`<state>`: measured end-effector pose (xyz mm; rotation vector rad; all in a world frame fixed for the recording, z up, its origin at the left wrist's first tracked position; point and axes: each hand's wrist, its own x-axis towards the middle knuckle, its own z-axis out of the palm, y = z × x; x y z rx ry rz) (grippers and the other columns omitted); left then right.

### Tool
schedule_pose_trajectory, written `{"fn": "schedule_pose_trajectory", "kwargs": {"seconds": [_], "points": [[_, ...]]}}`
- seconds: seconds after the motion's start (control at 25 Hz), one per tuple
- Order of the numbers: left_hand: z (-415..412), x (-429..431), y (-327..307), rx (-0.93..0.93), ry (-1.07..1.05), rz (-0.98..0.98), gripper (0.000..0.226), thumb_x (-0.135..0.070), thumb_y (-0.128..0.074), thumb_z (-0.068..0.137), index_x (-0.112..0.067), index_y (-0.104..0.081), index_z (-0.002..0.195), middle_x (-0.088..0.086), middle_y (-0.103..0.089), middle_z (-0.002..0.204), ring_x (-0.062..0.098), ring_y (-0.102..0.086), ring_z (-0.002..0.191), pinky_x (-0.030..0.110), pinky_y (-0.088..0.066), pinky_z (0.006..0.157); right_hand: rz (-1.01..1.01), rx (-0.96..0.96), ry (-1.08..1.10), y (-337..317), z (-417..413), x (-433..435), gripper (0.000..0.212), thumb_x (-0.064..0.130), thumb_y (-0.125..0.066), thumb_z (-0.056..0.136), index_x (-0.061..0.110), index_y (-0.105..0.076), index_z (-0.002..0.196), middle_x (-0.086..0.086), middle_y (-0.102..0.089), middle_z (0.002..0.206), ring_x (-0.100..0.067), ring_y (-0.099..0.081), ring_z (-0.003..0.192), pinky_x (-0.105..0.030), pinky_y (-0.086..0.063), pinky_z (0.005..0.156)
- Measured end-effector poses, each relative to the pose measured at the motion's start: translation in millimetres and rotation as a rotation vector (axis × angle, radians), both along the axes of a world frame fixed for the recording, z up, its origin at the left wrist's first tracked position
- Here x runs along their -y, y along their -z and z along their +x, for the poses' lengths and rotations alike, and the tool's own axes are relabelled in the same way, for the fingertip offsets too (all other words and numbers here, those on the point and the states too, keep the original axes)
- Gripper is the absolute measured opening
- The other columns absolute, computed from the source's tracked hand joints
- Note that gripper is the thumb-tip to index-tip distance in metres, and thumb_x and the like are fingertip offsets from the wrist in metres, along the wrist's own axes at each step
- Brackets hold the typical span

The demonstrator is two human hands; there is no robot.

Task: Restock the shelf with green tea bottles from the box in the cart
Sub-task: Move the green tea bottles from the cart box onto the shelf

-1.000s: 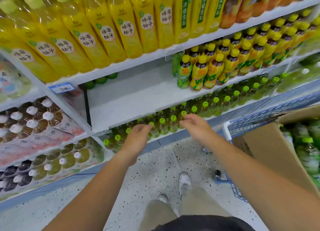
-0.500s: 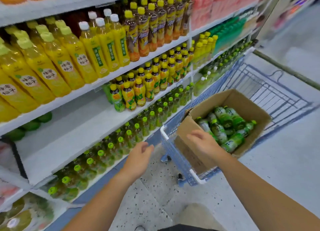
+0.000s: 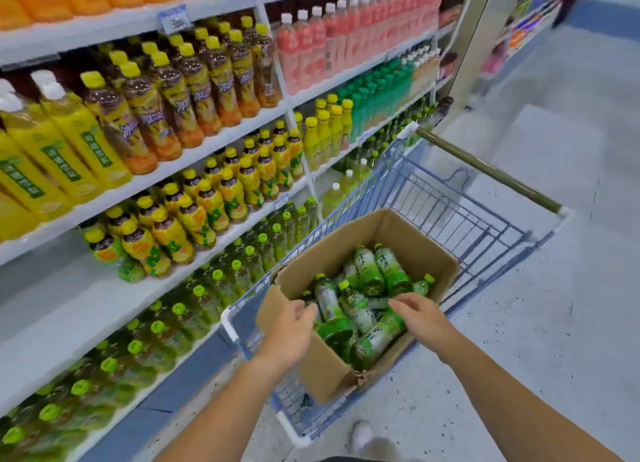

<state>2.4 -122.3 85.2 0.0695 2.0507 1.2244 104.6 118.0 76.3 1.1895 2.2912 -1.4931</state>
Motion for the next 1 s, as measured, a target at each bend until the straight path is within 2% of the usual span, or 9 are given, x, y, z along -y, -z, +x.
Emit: {"fn": "schedule_pose_trajectory", "kwargs": {"seconds": [0.12, 0.24, 0.36, 0.48, 0.6, 0.72, 0.84, 0.92, 1.0], "points": [[-3, -54, 13, 0.019, -0.05, -0.009, 0.057, -0.05, -0.042, 0.104, -0.014, -0.04, 0.149, -0.01, -0.056, 0.126, 0.005, -0.054, 0.105, 0.032, -0.04, 0.094, 0.003, 0.05, -0.036, 7, -5, -54, 0.047, 0.047, -0.06, 0.095, 0.018, -0.059, 0.132, 0.0, -0.06, 0.128, -0.016, -0.053, 0.109, -0.031, -0.04, 0.088], [-3, -93, 34, 0.073, -0.05, -0.05, 0.064, -0.056, -0.041, 0.102, -0.018, -0.037, 0.152, -0.007, -0.054, 0.134, 0.011, -0.052, 0.115, 0.034, -0.041, 0.101, 0.017, 0.084, -0.084, 19, -22, -98, 0.046, 0.046, -0.06, 0.095, 0.017, -0.06, 0.131, 0.0, -0.062, 0.124, -0.016, -0.055, 0.107, -0.031, -0.041, 0.087], [-10, -119, 65, 0.121, -0.047, -0.076, 0.066, -0.056, -0.042, 0.102, -0.016, -0.032, 0.154, -0.017, -0.049, 0.103, 0.001, -0.051, 0.091, 0.027, -0.041, 0.082, 0.038, 0.131, -0.128, 39, -50, -128, 0.049, 0.05, -0.058, 0.094, 0.02, -0.058, 0.133, 0.002, -0.061, 0.125, -0.017, -0.055, 0.11, -0.032, -0.041, 0.089], [-17, -135, 95, 0.158, -0.049, -0.115, 0.05, -0.047, -0.054, 0.1, -0.02, -0.041, 0.14, -0.018, -0.042, 0.087, -0.003, -0.046, 0.072, 0.021, -0.043, 0.064, 0.077, 0.165, -0.143, 65, -71, -145, 0.054, 0.056, -0.057, 0.091, 0.023, -0.058, 0.133, 0.006, -0.062, 0.12, -0.015, -0.056, 0.106, -0.033, -0.042, 0.086], [-27, -150, 124, 0.167, -0.049, -0.186, 0.037, -0.033, -0.065, 0.094, -0.027, -0.036, 0.116, -0.017, -0.044, 0.088, 0.0, -0.052, 0.068, 0.01, -0.043, 0.047, 0.109, 0.21, -0.173, 98, -95, -160, 0.06, 0.06, -0.054, 0.09, 0.023, -0.053, 0.136, 0.005, -0.061, 0.117, -0.015, -0.057, 0.101, -0.034, -0.044, 0.086], [-35, -167, 150, 0.127, -0.098, -0.249, 0.043, -0.026, -0.069, 0.089, -0.019, -0.039, 0.119, 0.002, -0.059, 0.102, 0.019, -0.064, 0.08, 0.024, -0.047, 0.05, 0.137, 0.225, -0.2, 125, -120, -169, 0.062, 0.052, -0.052, 0.094, 0.016, -0.045, 0.143, 0.008, -0.059, 0.097, -0.013, -0.058, 0.083, -0.038, -0.048, 0.077], [-38, -184, 174, 0.188, -0.127, -0.333, 0.041, -0.023, -0.069, 0.09, -0.004, -0.044, 0.117, 0.008, -0.061, 0.097, 0.017, -0.062, 0.071, 0.021, -0.041, 0.041, 0.121, 0.27, -0.202, 152, -139, -173, 0.059, 0.046, -0.054, 0.095, 0.012, -0.042, 0.142, 0.009, -0.055, 0.084, -0.009, -0.054, 0.073, -0.034, -0.039, 0.066], [-36, -195, 187, 0.179, -0.146, -0.371, 0.048, -0.024, -0.074, 0.087, 0.002, -0.051, 0.12, 0.014, -0.063, 0.105, 0.024, -0.066, 0.082, 0.031, -0.054, 0.057, 0.105, 0.297, -0.201, 166, -147, -174, 0.059, 0.048, -0.058, 0.092, 0.012, -0.043, 0.137, -0.001, -0.061, 0.09, -0.019, -0.06, 0.079, -0.035, -0.042, 0.065], [-32, -205, 198, 0.109, -0.112, -0.464, 0.065, -0.035, -0.08, 0.084, 0.004, -0.049, 0.126, 0.016, -0.055, 0.122, 0.03, -0.064, 0.101, 0.04, -0.057, 0.081, 0.095, 0.323, -0.189, 180, -153, -176, 0.062, 0.05, -0.061, 0.09, 0.01, -0.044, 0.134, -0.005, -0.062, 0.103, -0.025, -0.061, 0.093, -0.037, -0.047, 0.075]]}}
